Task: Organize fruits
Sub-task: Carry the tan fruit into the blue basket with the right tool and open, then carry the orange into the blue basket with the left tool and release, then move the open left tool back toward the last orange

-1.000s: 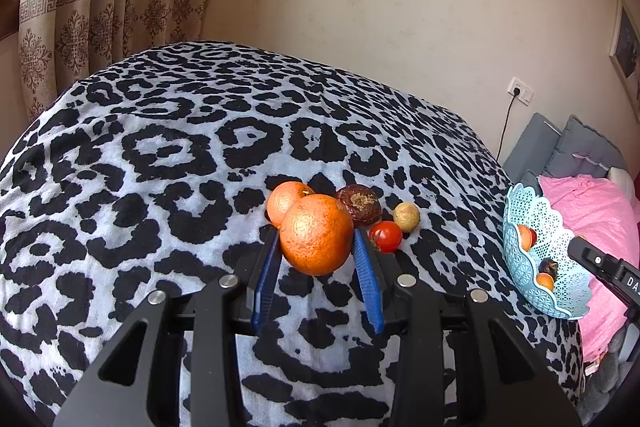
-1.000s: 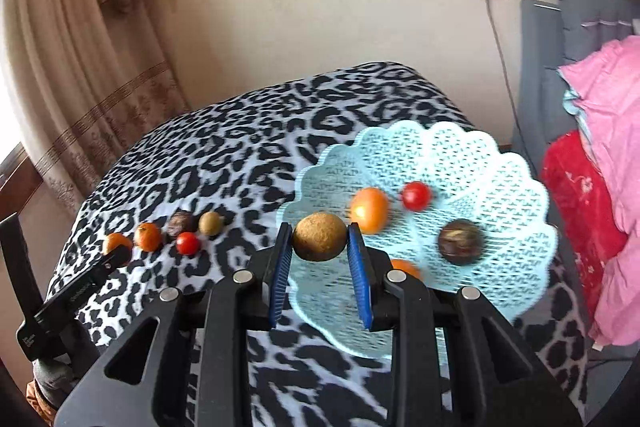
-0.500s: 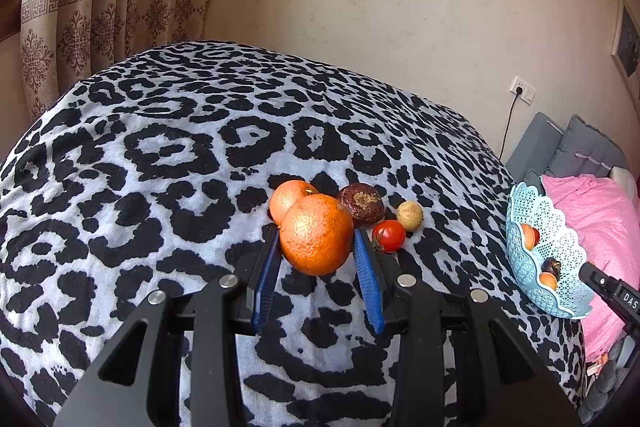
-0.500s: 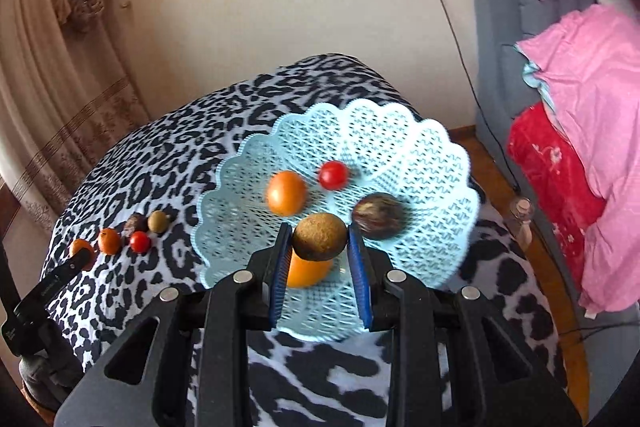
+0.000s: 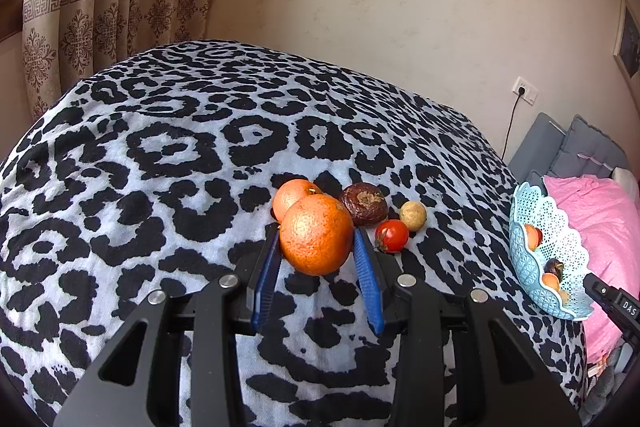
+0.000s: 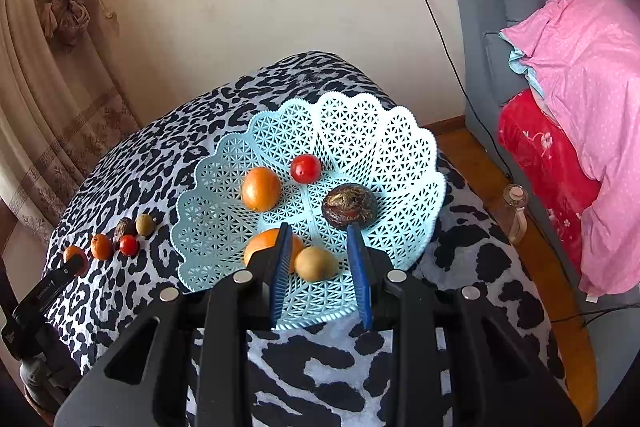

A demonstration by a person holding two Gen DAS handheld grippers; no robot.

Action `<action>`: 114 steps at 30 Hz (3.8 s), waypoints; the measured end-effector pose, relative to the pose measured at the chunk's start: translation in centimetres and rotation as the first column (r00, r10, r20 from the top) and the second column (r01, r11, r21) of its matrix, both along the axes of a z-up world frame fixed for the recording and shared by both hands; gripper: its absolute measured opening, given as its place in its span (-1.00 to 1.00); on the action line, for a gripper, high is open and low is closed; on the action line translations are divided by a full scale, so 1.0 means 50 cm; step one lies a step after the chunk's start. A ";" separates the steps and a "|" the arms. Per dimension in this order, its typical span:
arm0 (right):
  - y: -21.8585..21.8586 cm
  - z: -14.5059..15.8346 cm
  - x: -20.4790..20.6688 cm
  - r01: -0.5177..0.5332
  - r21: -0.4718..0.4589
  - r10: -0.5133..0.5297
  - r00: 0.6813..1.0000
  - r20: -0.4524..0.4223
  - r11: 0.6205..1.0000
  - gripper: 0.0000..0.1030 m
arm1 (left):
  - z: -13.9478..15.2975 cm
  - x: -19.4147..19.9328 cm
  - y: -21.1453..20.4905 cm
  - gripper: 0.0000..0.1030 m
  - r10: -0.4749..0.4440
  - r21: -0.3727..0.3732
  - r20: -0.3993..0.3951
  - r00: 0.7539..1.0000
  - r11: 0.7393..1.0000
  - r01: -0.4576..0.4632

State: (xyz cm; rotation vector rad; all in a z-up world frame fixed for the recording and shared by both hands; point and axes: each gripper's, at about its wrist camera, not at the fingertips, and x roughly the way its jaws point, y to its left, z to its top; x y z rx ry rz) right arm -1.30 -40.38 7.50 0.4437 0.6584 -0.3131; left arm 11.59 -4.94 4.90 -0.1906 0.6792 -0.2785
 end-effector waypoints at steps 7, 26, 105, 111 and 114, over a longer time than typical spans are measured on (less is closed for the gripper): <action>0.009 -0.002 -0.014 0.025 -0.054 -0.025 1.000 0.002 0.998 -0.42 | 0.000 0.000 -0.001 -0.28 -0.002 0.001 0.002 1.000 1.000 0.002; 0.029 -0.015 -0.042 0.097 -0.175 -0.085 0.994 0.073 0.980 -0.21 | 0.016 -0.018 -0.011 -0.28 0.025 0.034 0.018 1.000 0.999 -0.026; 0.036 -0.010 -0.084 0.114 -0.117 -0.086 0.971 0.221 0.987 0.37 | 0.078 -0.092 -0.291 0.74 -0.261 0.098 0.078 0.962 0.962 0.253; 0.036 -0.010 -0.083 0.102 -0.119 -0.074 0.973 0.218 0.988 0.37 | 0.070 -0.084 -0.269 0.74 -0.231 0.098 0.067 0.971 0.970 0.224; 0.036 -0.009 -0.084 0.102 -0.118 -0.074 0.973 0.220 0.988 0.37 | 0.070 -0.083 -0.256 0.74 -0.219 0.097 0.068 0.973 0.972 0.212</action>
